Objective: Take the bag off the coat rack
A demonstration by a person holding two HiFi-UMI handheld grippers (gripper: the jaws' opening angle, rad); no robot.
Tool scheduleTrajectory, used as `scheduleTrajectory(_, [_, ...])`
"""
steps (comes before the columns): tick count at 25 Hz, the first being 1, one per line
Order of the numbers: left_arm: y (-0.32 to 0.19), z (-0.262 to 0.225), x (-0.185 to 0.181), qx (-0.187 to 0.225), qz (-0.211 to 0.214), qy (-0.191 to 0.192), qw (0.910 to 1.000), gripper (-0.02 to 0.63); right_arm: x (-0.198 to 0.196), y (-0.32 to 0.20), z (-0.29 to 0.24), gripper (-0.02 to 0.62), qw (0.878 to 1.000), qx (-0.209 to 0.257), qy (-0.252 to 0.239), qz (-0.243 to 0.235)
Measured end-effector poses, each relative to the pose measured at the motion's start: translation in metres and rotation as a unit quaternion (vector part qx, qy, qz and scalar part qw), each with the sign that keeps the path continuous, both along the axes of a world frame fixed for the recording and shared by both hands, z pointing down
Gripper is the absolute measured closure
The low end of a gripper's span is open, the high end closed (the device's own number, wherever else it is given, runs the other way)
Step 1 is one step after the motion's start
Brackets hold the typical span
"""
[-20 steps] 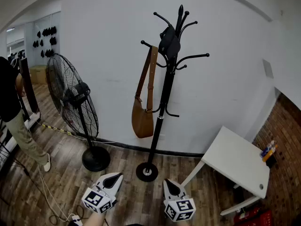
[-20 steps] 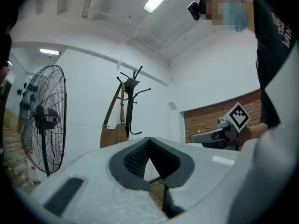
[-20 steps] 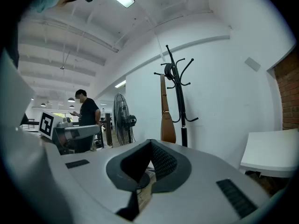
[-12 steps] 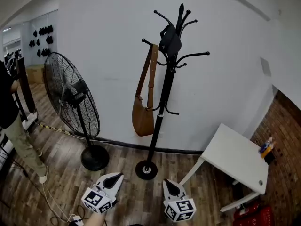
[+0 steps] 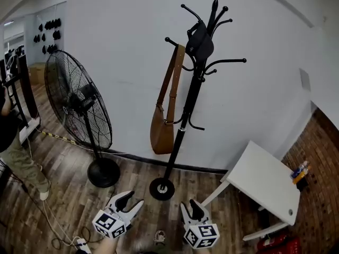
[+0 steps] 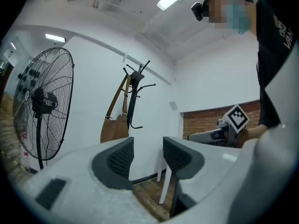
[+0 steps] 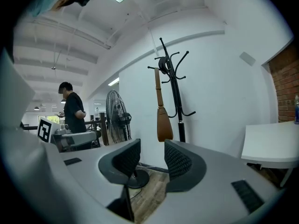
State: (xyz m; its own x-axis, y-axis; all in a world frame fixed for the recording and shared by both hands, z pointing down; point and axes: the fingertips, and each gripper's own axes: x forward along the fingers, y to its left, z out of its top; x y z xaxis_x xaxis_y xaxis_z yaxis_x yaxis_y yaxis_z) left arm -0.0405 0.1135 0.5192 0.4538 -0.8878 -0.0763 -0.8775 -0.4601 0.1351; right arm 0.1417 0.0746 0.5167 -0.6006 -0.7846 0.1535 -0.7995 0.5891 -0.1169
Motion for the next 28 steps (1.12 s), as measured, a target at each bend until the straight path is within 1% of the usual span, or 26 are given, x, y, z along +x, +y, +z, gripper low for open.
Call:
scheduleTrajectory(4, [-0.027,-0.002,-0.004,-0.002,-0.011,-0.006,0.9999,0.416,-0.003,-0.032,-0.002,0.453,1.0,-0.003,-0.004,-0.006])
scheduleTrajectory(8, [-0.057,-0.011,-0.01,0.011,-0.021,-0.023,0.9995,0.416,-0.009,-0.063,-0.001,0.454,1.0,-0.009,-0.009,-0.02])
scheduleTrajectory(14, [-0.103,-0.016,-0.004,0.009,-0.032,-0.025,0.9991,0.416,-0.008,-0.112,-0.005,0.454,0.999,-0.007,-0.019,-0.035])
scheduleTrajectory(21, [-0.154,-0.018,-0.003,0.007,-0.057,-0.024,0.9981,0.416,-0.007,-0.165,-0.006,0.454,0.998,-0.01,-0.023,-0.056])
scheduleTrajectory(25, [-0.179,-0.017,-0.002,0.01,-0.068,-0.031,0.9971,0.416,-0.008,-0.189,-0.01,0.454,0.997,-0.007,-0.023,-0.075])
scheduleTrajectory(28, [-0.19,-0.017,-0.003,0.005,-0.086,-0.024,0.996,0.416,-0.01,-0.201,-0.011,0.456,0.995,-0.008,-0.025,-0.094])
